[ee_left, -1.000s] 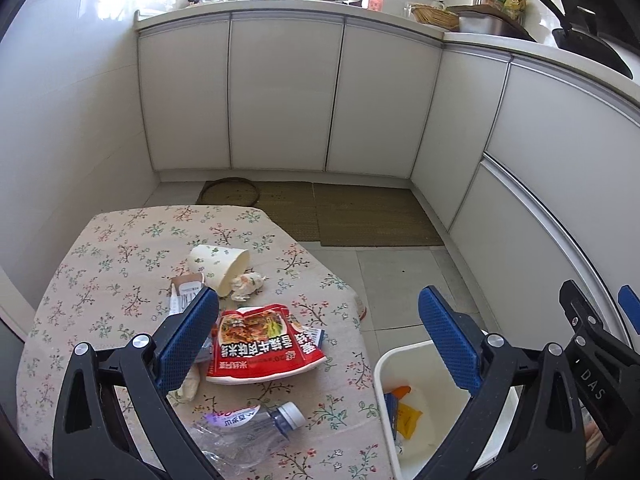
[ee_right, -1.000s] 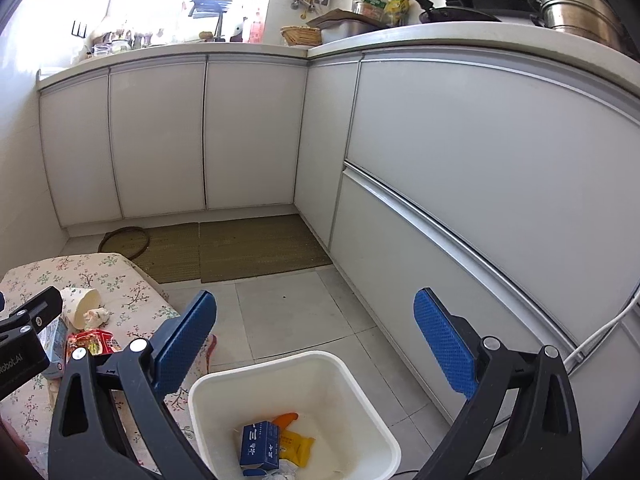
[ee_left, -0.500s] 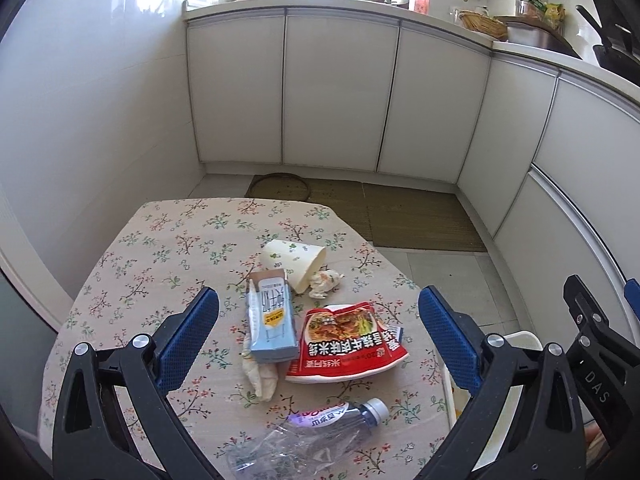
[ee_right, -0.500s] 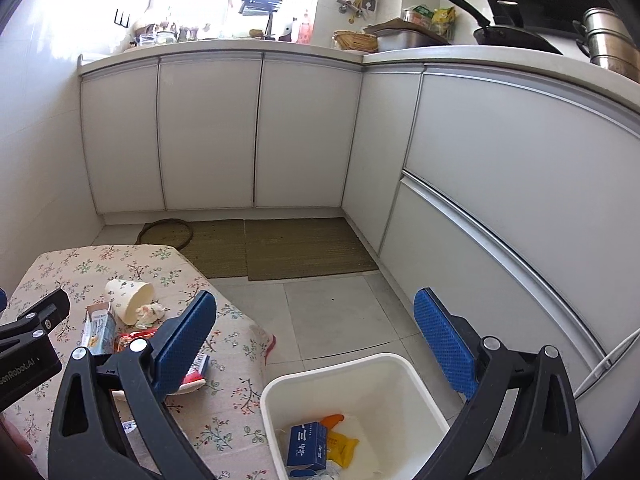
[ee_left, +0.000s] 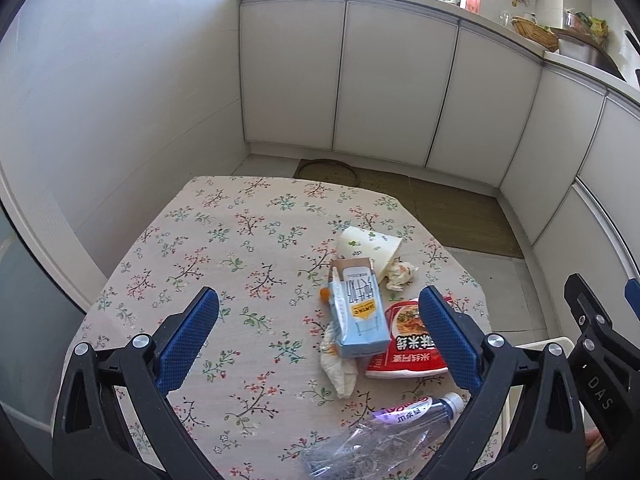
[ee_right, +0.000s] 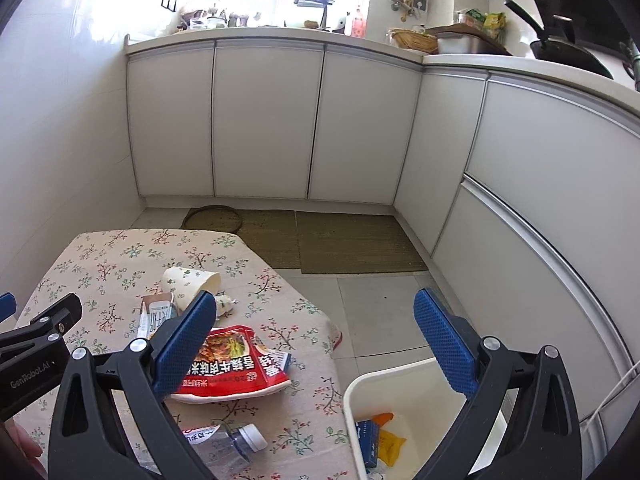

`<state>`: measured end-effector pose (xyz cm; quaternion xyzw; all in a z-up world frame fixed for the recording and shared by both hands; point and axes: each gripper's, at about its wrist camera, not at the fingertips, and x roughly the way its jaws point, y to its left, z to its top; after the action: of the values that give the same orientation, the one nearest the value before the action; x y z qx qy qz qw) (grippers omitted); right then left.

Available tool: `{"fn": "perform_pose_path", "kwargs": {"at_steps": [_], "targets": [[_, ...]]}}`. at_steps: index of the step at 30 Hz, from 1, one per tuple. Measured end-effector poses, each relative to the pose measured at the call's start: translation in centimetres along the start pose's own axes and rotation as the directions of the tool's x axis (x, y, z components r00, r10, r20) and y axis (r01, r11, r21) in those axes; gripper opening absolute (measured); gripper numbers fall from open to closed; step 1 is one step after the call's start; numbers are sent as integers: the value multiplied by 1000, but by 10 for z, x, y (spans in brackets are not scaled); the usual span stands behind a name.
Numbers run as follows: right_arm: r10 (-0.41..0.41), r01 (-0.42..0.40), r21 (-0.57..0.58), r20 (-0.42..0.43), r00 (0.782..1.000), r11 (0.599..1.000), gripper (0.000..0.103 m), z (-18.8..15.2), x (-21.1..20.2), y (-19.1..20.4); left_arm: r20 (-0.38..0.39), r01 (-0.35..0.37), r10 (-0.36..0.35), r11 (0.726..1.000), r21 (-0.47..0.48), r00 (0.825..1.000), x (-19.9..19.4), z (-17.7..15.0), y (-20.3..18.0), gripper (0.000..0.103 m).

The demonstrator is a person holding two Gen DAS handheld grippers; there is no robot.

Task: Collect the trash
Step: 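Grasp the milk carton with the left gripper and lift it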

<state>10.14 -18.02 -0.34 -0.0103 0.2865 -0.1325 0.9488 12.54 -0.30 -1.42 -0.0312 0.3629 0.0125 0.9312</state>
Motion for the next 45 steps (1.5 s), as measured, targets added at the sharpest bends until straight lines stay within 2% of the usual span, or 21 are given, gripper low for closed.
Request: {"fn": "perform_pose_path", "kwargs": {"at_steps": [7, 12, 14, 16, 20, 23, 27, 31, 32, 33, 34, 35, 38, 40, 45], "targets": [[35, -36, -31, -19, 999, 999, 96, -3, 10, 32, -50, -18, 15, 998, -67, 999, 18, -2, 34, 96], [43, -44, -23, -43, 998, 999, 96, -4, 21, 41, -147, -23, 0, 988, -156, 989, 50, -5, 56, 96], [47, -47, -8, -53, 998, 999, 96, -3, 25, 42, -204, -6, -38, 978, -209, 978, 68, -9, 64, 96], [49, -49, 1, -62, 997, 999, 96, -3, 30, 42, -252, 33, -105, 961, -274, 962, 86, -14, 69, 96], [49, -46, 32, -85, 995, 998, 96, -2, 40, 36, -315, 135, -251, 929, -346, 915, 119, -20, 57, 96], [41, -34, 74, -98, 994, 997, 96, 1, 47, 24, -323, 174, -278, 933, -316, 905, 132, -16, 34, 96], [26, -16, 100, -102, 994, 995, 96, 4, 51, 9, -328, 212, -288, 945, -247, 900, 149, -8, 1, 96], [20, -6, 112, -128, 992, 994, 96, 4, 59, -1, -373, 186, -256, 959, -214, 892, 173, -13, -14, 95], [22, -5, 117, -137, 990, 993, 96, 5, 61, -3, -380, 178, -250, 961, -214, 891, 177, -16, -13, 88], [24, -6, 123, -147, 989, 992, 96, 5, 64, -4, -377, 178, -250, 960, -216, 892, 180, -18, -11, 77], [26, -7, 125, -155, 988, 992, 96, 5, 67, -5, -370, 197, -273, 953, -232, 888, 181, -19, -7, 55], [32, -11, 129, -166, 986, 992, 96, 5, 70, -5, -361, 199, -282, 948, -250, 889, 180, -18, -1, 55], [75, -47, 140, -207, 976, 989, 96, 4, 81, 2, -273, 212, -296, 931, -298, 915, 162, -8, 23, 55], [109, -77, 139, -240, 965, 987, 96, 1, 88, 11, -215, 228, -308, 917, -328, 927, 146, 2, 41, 55], [209, -188, 96, -314, 926, 977, 96, -8, 104, 59, -103, 257, -319, 884, -390, 942, 104, 21, 81, 55]]}}
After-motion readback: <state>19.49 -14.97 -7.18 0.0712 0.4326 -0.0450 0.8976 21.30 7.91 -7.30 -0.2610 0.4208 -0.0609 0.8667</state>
